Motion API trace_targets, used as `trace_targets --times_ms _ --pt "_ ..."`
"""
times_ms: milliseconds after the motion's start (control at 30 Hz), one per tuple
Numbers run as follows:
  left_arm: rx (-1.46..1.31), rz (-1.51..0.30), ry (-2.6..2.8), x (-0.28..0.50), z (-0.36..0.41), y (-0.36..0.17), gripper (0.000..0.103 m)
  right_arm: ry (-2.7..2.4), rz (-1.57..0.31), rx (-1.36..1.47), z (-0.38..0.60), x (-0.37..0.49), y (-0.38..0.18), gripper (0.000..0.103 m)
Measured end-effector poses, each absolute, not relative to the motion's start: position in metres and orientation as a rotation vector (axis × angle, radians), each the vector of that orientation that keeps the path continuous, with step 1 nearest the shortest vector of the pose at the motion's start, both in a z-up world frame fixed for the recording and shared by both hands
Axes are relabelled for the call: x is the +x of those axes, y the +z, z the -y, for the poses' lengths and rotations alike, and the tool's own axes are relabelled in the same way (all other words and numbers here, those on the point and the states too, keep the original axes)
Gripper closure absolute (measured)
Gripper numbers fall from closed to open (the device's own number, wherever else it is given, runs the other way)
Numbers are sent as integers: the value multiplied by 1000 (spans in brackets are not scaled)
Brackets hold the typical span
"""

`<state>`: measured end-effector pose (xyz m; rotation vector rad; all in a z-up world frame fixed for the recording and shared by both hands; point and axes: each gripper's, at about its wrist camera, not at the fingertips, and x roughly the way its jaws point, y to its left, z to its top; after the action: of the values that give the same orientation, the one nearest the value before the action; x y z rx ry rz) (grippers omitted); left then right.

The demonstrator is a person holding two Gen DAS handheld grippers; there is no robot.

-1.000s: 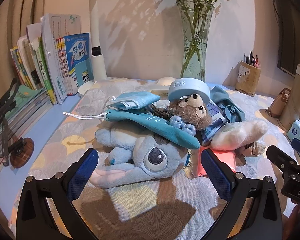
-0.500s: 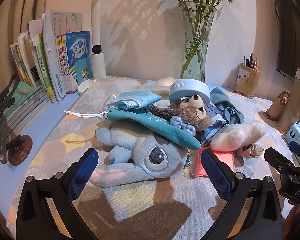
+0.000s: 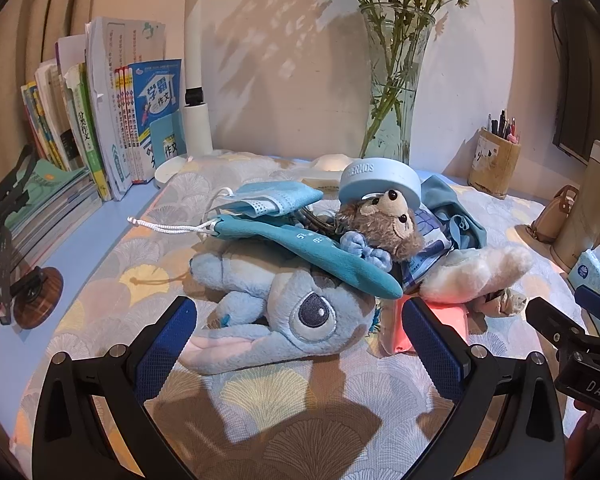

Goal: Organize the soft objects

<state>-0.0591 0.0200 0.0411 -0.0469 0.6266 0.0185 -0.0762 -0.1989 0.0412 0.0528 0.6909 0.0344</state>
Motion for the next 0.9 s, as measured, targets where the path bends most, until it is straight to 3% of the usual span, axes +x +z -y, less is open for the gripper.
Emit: trace_targets --times_ms 333,733,900 --pt "-268 -757 -139 -74 -67 35 1 43 -679 73 203 -78 43 0" --pt "-245 -868 -229 -55 -68 32 1 294 -638 78 192 -96 53 0" --pt "-281 -907 -335 -42 -50 36 1 514 -771 18 157 -89 46 5"
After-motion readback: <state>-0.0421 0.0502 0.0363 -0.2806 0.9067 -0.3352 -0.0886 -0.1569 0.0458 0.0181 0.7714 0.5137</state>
